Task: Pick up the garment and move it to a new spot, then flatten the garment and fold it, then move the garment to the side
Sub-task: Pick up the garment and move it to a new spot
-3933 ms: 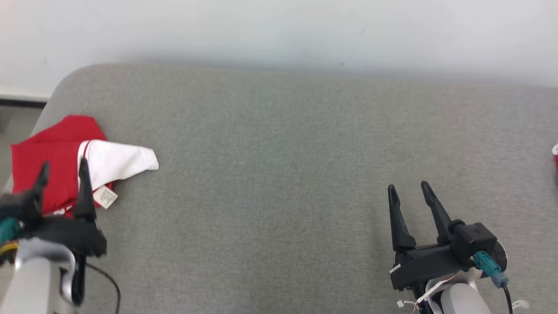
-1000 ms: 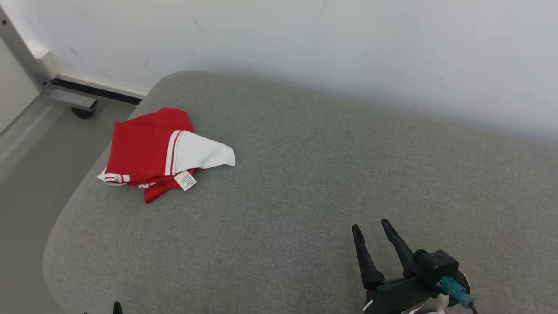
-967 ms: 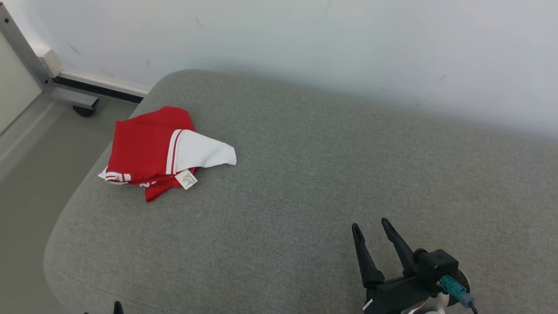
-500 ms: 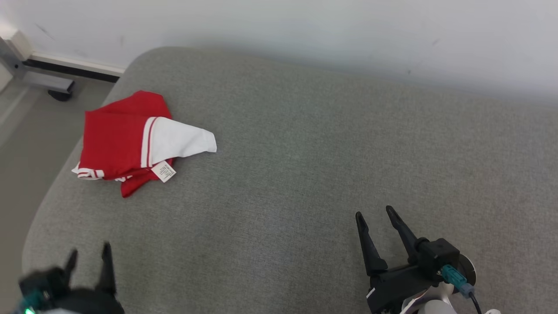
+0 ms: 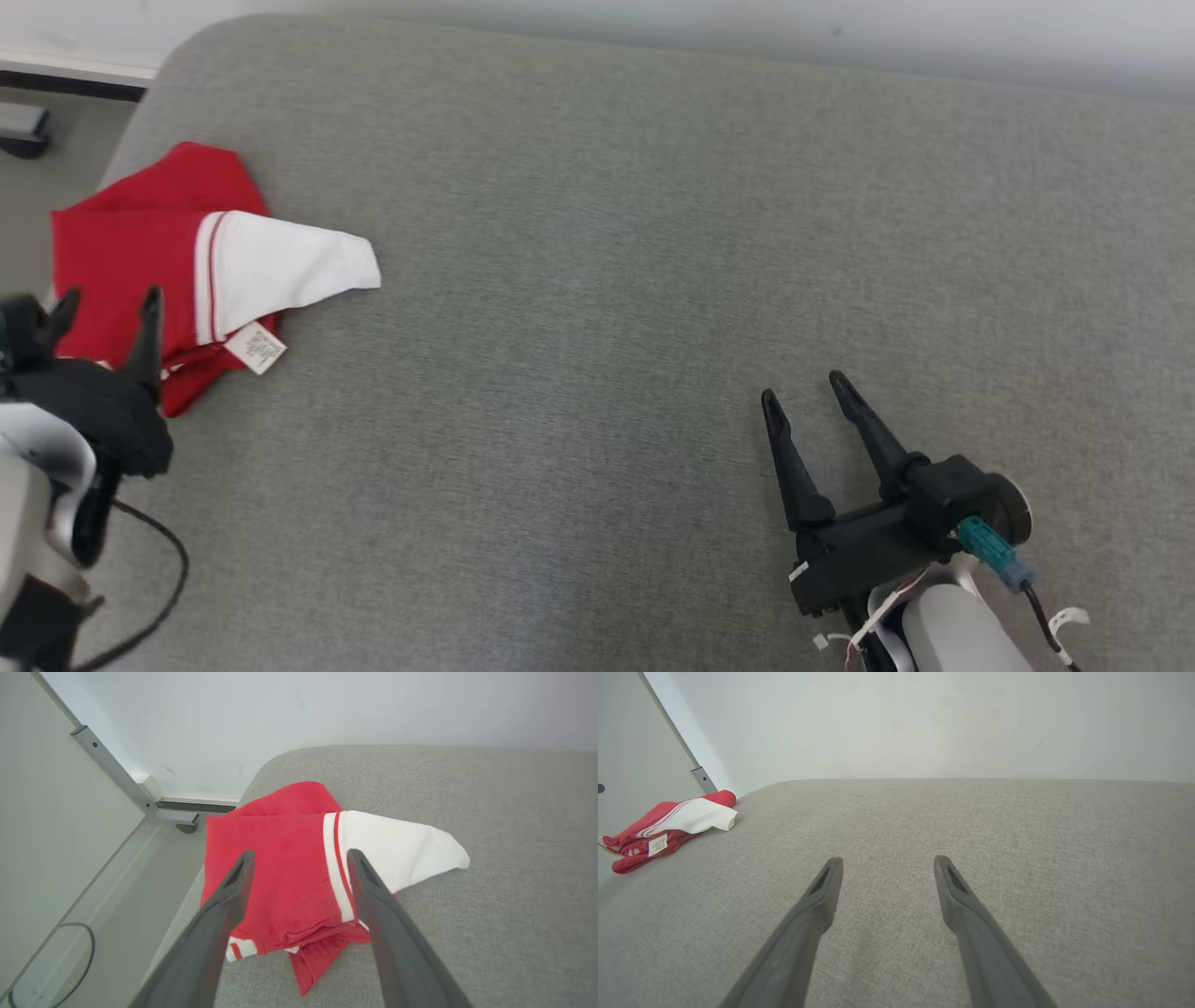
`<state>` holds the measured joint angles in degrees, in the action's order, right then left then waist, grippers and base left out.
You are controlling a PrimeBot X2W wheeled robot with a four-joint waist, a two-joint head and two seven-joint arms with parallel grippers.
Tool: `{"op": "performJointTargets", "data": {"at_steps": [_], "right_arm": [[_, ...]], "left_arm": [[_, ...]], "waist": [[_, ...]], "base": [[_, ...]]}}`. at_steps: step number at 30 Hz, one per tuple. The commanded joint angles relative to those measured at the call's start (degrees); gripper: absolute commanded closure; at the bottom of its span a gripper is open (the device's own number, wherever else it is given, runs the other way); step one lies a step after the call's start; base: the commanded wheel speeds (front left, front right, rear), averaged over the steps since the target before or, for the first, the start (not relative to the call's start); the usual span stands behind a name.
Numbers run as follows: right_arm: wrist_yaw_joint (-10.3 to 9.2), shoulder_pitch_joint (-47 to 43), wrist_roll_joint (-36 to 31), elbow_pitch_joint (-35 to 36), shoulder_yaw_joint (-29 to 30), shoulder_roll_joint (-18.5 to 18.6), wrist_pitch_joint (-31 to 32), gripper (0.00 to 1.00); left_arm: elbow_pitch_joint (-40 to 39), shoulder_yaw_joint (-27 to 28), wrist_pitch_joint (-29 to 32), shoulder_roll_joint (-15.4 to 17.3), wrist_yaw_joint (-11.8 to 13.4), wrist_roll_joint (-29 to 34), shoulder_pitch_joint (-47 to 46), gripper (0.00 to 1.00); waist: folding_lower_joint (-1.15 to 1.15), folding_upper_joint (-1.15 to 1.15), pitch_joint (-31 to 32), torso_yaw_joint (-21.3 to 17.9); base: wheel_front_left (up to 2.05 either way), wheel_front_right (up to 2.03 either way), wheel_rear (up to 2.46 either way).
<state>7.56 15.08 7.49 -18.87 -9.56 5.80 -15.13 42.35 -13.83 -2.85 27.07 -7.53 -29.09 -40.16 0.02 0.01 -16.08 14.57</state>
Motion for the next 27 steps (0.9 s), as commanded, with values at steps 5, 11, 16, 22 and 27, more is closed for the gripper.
{"op": "performJointTargets", "data": {"at_steps": [5,11,16,22,27], "right_arm": [[-0.16,1.6,0.6,1.7,-0.9,1.1,0.0,0.0],[-0.16,1.6,0.6,2.7,-1.0,2.2,0.0,0.0],[-0.16,1.8,0.4,3.4,-0.8,3.0,0.0,0.0],[-0.16,2.4,0.8,4.1,-0.5,3.9,0.1,0.0],[-0.16,2.3,0.4,4.8,0.1,4.0,0.1,0.0]], "left_arm": [[3.4,-2.7,3.1,2.9,0.1,-3.3,-4.5,0.0],[8.3,-3.8,8.2,4.5,0.1,-7.5,-8.3,0.0],[12.4,-3.9,12.6,4.9,0.1,-9.1,-11.5,0.0],[18.5,-3.3,18.6,4.2,1.7,-11.2,-13.6,0.0],[22.6,-3.3,23.5,2.7,2.4,-12.3,-14.3,0.0]], "waist": [[-0.02,-0.01,-4.0,-5.2],[-0.02,-0.01,-6.7,-8.4],[-0.02,-0.01,-9.2,-10.4],[-0.02,-0.01,-12.2,-11.9],[-0.02,-0.01,-13.8,-12.1]], "base": [[0.0,0.0,0.0],[0.0,0.0,0.0],[0.0,0.0,0.0],[0.0,0.0,0.0],[0.0,0.0,0.0]]}}
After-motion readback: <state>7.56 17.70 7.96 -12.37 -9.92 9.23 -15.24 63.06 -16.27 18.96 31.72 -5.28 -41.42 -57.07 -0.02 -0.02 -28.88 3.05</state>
